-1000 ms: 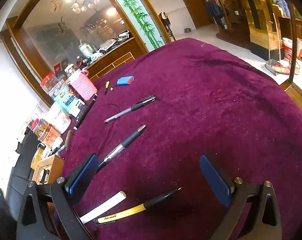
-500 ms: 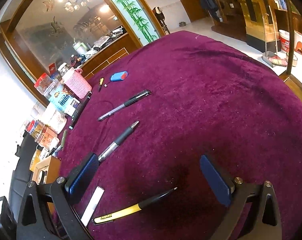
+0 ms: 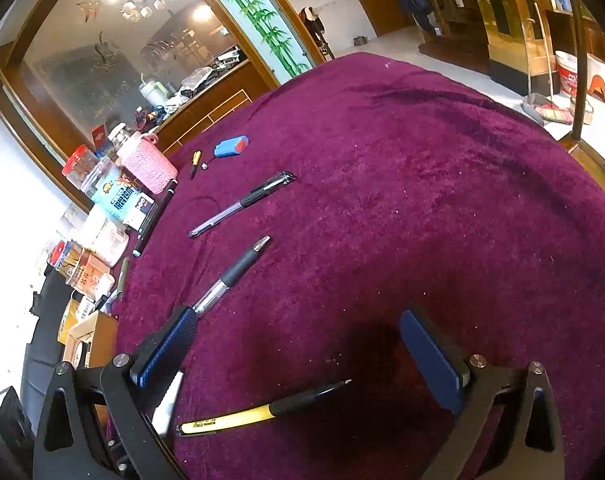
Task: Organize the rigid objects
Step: 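Grasp the black-and-clear pen with the right tool while the left tool holds the white marker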
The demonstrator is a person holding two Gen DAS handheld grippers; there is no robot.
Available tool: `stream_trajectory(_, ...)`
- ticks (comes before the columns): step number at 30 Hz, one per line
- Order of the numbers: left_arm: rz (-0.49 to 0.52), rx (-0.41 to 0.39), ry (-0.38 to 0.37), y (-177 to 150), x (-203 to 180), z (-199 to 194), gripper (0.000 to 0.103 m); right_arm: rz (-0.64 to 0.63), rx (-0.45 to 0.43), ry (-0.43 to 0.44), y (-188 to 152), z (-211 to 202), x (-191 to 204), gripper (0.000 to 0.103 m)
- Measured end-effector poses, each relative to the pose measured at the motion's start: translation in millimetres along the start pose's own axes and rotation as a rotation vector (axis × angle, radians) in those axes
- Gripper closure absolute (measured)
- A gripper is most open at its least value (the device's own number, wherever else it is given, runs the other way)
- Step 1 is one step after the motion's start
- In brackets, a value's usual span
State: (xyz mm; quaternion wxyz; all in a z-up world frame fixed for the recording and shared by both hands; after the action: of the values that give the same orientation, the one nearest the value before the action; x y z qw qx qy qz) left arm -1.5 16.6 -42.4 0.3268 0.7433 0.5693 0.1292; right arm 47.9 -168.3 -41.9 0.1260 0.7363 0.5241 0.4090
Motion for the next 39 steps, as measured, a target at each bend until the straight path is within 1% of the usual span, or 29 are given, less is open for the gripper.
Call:
stream_trajectory(3,-0.061,-0.025,-0.034,-2,6,-15,0.091,0.017,0.011,0.004,-1,2,-3,0.001)
stream_trajectory(7,-0.078,-0.058,-0.017,-5,10,-35,0.091,0.013,0.012,0.003,-2,2,-2,0.001)
stream_trajectory(14,-0.075,-0.082,0.103,-11,27,-61,0.091,-0.001,0.002,-0.022,-2,2,-3,0.001)
stream_trajectory(17,-0.052,-0.113,0.177,-11,36,-75,0.091,-0.017,0.000,-0.037,-3,3,-2,0.001)
stream_trajectory(21,-0.047,-0.150,0.232,-9,45,-93,0.091,-0.038,-0.001,-0.063,-3,4,-1,0.001)
stream_trajectory(23,-0.045,-0.165,0.258,-9,50,-100,0.091,-0.052,0.003,-0.085,-4,5,0,0.001)
stream_trajectory(26,-0.052,-0.175,0.305,-9,62,-109,0.091,-0.085,0.007,-0.147,-3,3,5,0.001)
stream_trajectory(27,-0.055,-0.176,0.312,-10,64,-111,0.091,-0.094,0.012,-0.141,-2,2,10,0.001)
stream_trajectory(30,-0.066,-0.179,0.346,-12,76,-117,0.091,-0.103,0.058,-0.090,2,3,34,0.001)
stream_trajectory(32,-0.073,-0.180,0.354,-14,82,-118,0.091,-0.108,0.133,-0.059,2,14,54,0.001)
stream_trajectory(34,-0.085,-0.182,0.359,-16,89,-120,0.091,-0.099,0.190,-0.043,1,27,68,0.001)
stream_trajectory(36,-0.098,-0.183,0.364,-18,95,-123,0.091,-0.107,0.224,-0.066,1,44,78,0.001)
stream_trajectory(39,-0.112,-0.183,0.376,-21,104,-127,0.091,-0.107,0.250,-0.107,-4,64,88,0.001)
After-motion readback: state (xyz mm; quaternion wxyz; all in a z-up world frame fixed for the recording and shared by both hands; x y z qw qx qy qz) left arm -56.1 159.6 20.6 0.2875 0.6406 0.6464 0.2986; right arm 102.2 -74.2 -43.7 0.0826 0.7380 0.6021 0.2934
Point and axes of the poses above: each gripper's, at about its wrist camera, not at the fingertips, and z roughly the way its jaws point, x to its left, y to its top, the point moved 7 cm from there along z, roughly the way its jaws point, and after that the axes turned 4 degrees about -x, right-handed, at the moved point
